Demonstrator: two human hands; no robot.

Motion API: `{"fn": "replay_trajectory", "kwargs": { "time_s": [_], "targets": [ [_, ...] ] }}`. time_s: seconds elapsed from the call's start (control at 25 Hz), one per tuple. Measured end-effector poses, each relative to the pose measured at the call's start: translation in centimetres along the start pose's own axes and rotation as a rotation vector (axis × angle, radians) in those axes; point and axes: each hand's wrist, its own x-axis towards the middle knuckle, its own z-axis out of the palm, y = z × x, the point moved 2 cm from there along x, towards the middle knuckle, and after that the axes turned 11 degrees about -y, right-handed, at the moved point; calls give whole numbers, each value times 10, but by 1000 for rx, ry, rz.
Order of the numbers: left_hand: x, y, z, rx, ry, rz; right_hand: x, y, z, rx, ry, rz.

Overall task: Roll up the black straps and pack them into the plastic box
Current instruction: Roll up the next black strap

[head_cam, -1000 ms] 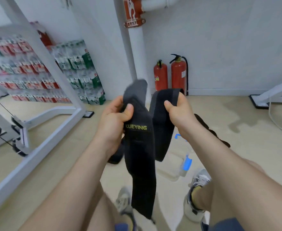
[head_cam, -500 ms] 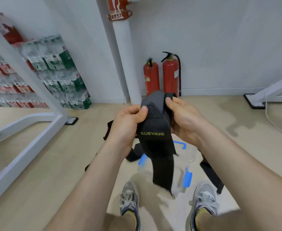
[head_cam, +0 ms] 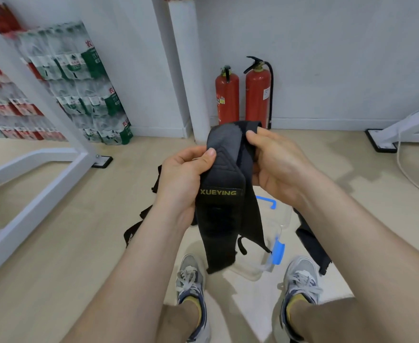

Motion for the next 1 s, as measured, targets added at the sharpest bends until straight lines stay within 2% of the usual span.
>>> {"fn": "replay_trajectory", "kwargs": {
  "time_s": [0.16,0.68,0.84,1.0],
  "targets": [
    [-8,-3,1,-78,58,-10,-1,4,8,-38,-47,-22],
    [-5,-7,0,-17,128,15,-4,3,11,-81,-66,-49],
    [-4,-9,1,48,145,28,-5,4,12,-124,-70,-56],
    [-2,-10,-3,227,156,101,-7,2,15,-208,-80,-95]
  ]
}}
